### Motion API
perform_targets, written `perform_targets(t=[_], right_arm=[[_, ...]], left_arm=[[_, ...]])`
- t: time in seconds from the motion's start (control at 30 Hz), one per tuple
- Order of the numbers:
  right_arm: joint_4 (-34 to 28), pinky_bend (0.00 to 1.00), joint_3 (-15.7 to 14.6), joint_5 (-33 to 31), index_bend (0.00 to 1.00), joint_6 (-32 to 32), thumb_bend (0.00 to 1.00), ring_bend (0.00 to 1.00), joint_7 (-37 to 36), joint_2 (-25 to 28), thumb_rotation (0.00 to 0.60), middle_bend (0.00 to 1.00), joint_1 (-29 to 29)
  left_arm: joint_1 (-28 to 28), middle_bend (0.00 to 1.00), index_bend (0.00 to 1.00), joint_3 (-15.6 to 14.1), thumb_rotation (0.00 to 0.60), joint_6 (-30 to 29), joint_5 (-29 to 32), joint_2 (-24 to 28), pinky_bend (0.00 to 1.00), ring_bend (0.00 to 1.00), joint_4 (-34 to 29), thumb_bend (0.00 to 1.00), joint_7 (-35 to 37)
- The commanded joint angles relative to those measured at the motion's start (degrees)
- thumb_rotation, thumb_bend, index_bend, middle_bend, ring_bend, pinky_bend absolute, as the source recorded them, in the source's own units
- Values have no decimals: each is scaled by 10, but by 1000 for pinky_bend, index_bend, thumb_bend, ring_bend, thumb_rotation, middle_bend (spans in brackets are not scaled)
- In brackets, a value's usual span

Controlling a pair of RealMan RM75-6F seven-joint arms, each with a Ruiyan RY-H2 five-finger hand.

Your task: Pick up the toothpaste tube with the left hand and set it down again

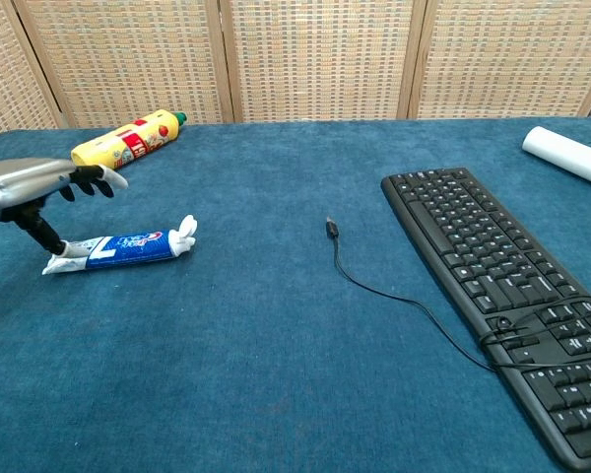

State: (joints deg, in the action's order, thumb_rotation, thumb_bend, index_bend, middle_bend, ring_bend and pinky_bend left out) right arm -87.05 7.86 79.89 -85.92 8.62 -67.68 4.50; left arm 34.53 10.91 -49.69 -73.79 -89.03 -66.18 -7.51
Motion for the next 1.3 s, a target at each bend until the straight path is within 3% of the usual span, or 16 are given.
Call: perform_targets(t=[0.03, 0.13, 0.53, 0.9, 1.3], right_arm=[[2, 0, 0, -2, 0, 3, 0, 0, 0, -1, 600, 0, 1], [3, 0, 1, -5, 0, 5, 0, 0, 0, -1, 600, 0, 2], [0, 0, 0, -6, 0, 7, 0, 0, -6, 3, 600, 0, 2], [0, 0, 1, -8, 0, 7, 0, 0, -14, 6, 600, 0, 1], [2, 0, 0, -10, 0, 10, 0, 0, -16, 5, 600, 0, 2]], left_arm=[[7, 271, 210, -3, 600, 7, 5, -13, 299, 252, 16, 263, 6], [10, 298, 237, -7, 600, 6, 3, -18, 316, 274, 26, 303, 19], [16, 302, 233, -26, 600, 12, -7, -12, 315, 285, 13, 302, 45], [29, 324, 275, -25, 600, 24, 20, -26, 334, 298, 19, 302, 14], [29, 441, 386, -32, 600, 14, 27, -48, 428, 378, 44, 309, 10]])
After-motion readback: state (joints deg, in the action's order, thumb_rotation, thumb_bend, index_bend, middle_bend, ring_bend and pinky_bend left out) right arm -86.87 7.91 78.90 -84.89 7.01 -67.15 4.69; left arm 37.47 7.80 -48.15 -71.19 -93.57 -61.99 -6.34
